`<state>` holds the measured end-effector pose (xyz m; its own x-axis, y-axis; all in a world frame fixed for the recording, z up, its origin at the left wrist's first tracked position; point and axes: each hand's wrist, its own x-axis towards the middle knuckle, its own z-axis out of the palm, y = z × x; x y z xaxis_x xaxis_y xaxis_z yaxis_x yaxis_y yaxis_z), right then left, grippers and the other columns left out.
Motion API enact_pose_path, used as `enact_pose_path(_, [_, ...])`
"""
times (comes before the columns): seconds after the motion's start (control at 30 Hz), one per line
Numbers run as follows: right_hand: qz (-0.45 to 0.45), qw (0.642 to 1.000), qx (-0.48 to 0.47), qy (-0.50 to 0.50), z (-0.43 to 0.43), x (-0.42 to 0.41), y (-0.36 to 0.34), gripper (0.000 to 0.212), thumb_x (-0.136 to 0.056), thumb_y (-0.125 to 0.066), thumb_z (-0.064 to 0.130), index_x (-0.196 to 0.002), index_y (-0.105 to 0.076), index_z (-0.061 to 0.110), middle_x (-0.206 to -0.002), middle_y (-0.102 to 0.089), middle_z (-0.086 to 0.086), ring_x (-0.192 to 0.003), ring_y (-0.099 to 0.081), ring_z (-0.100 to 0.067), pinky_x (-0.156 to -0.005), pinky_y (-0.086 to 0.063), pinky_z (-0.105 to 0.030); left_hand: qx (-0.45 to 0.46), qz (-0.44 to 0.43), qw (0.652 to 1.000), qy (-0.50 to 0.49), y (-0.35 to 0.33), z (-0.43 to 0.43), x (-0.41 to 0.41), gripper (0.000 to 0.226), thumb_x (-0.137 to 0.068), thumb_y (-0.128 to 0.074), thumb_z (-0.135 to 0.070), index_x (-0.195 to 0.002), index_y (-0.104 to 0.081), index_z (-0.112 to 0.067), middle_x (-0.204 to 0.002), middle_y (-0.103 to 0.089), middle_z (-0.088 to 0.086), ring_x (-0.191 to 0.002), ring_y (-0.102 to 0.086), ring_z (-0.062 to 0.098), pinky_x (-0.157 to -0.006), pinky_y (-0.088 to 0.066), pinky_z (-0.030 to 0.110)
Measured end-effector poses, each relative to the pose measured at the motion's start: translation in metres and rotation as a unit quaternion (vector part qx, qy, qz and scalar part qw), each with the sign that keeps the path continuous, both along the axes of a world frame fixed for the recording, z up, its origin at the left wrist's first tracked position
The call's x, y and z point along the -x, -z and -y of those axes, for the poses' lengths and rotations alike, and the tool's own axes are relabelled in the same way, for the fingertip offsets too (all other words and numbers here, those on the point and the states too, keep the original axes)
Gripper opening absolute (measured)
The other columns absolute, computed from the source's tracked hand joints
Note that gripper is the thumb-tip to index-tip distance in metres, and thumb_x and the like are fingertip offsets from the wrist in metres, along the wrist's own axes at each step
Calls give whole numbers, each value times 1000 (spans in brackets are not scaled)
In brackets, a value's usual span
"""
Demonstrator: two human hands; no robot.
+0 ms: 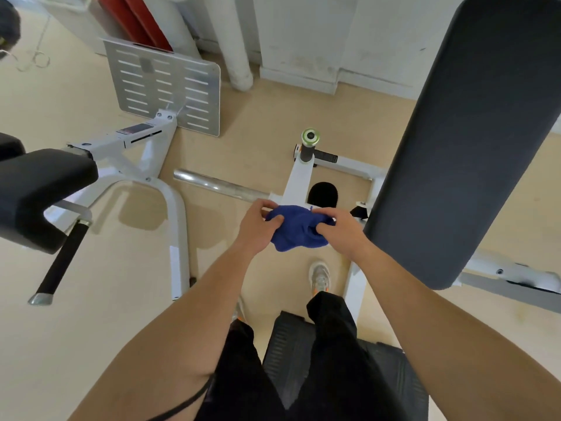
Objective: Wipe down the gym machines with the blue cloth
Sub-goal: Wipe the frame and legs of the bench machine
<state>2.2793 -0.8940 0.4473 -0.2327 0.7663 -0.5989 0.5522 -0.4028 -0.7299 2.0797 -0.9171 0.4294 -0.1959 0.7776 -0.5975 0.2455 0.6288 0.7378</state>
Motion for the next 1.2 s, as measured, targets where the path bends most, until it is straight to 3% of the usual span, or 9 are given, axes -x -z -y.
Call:
enact_pose_path(0.13, [2, 997, -29, 71, -21, 15, 53, 26, -88, -49, 26, -85, -66, 7, -86, -63, -19, -72, -50, -20, -66, -40, -33, -82, -69, 994, -27, 47, -29, -12, 26, -88, -57, -6, -107, -59, -25, -100, -63, -9, -85, -59, 10, -72, -45, 18])
enact_pose_path(0.2, [9, 996, -30, 86, -26, 24, 86, 29, -91, -47, 33, -95, -66, 11, -103, -62, -14, -88, -54, -19, -76, -43, -35, -90, -161, 983, -14, 74, -36, -16, 27, -90, -55, -11, -114, -61, -23, -112, -61, -7, -95, -57, 9, -78, -39, 18])
enact_pose_path(0.27, [25, 995, -32, 86, -22, 33, 114, 42, -98, -44, 36, -128, -60, 12, -134, -54, -7, -122, -48, -21, -103, -40, -39, -67, -223, 972, 19, 102, -34, -17, 31, -94, -53, -21, -124, -60, -19, -122, -59, -3, -106, -56, 14, -83, -38, 21])
enact_pose_path(0.37, [-4, 993, -15, 119, -2, 45, 141, 42, -106, -36, 34, -145, -43, 19, -130, -52, 1, -116, -51, -15, -95, -40, -28, -75, -156, 982, 73, 132, -16, -27, 45, -101, -45, -33, -143, -43, -19, -131, -58, -3, -113, -56, 14, -93, -45, 27])
enact_pose_path(0.47, [-53, 985, -41, 156, 12, 59, 160, 35, -106, -35, 35, -141, -39, 36, -111, -63, 2, -96, -64, -14, -78, -52, -26, -102, -178, 973, 104, 150, -9, -34, 50, -101, -41, -37, -148, -31, -21, -121, -58, -3, -99, -59, 14, -82, -50, 32])
enact_pose_path(0.63, [-11, 981, -78, 177, -24, 66, 176, 35, -105, -44, 26, -139, -43, 23, -86, -60, 6, -74, -57, -5, -59, -40, -9, -135, -155, 972, 114, 162, -52, -26, 21, -100, -46, -24, -118, -50, -14, -83, -61, -2, -71, -58, 14, -65, -46, 29])
enact_pose_path(0.8, [13, 971, -96, 217, -93, 66, 188, 29, -102, -49, 23, -128, -55, 15, -86, -61, 12, -74, -56, 1, -57, -39, -3, -156, -122, 975, 102, 171, -122, -27, 17, -97, -51, -16, -110, -59, -9, -75, -59, -6, -63, -52, 1, -57, -36, 8])
enact_pose_path(1.1, [53, 985, -62, 150, -5, 72, 173, 59, -104, -47, 24, -156, -20, 29, -103, -56, 9, -85, -54, 3, -67, -38, -1, -139, -116, 973, 145, 167, -27, -8, 30, -99, -52, -25, -128, -49, -18, -84, -62, -9, -72, -60, 7, -65, -48, 22])
enact_pose_path(1.2, [53, 987, -53, 145, -7, 71, 170, 56, -104, -47, 23, -155, -25, 24, -100, -55, 8, -88, -55, -3, -68, -38, -3, -144, -140, 965, 166, 167, -32, -7, 34, -100, -50, -26, -132, -47, -15, -86, -61, -6, -73, -59, 10, -67, -51, 29])
